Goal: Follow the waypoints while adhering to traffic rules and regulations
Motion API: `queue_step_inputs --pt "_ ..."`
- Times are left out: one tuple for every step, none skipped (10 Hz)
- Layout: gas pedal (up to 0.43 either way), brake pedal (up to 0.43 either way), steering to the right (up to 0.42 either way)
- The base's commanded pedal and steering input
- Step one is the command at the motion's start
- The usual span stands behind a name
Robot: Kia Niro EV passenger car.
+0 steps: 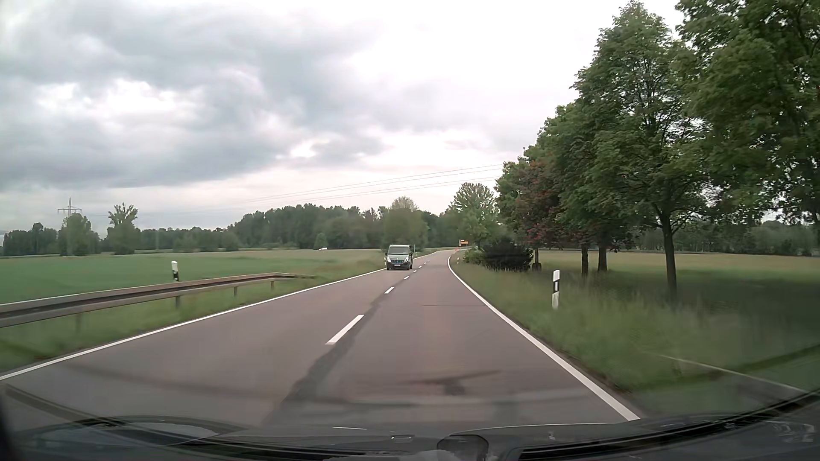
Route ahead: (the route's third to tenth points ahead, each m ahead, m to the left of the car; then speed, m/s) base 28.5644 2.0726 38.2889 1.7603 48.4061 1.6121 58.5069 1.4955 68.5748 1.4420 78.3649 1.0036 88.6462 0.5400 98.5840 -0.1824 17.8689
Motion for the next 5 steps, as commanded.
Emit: queue_step_inputs --pt "0.067 0.0 0.005" --pt "0.067 0.0 0.005" --pt "0.067 0.0 0.004" --pt "0.067 0.0 0.004" --pt "0.067 0.0 0.004"
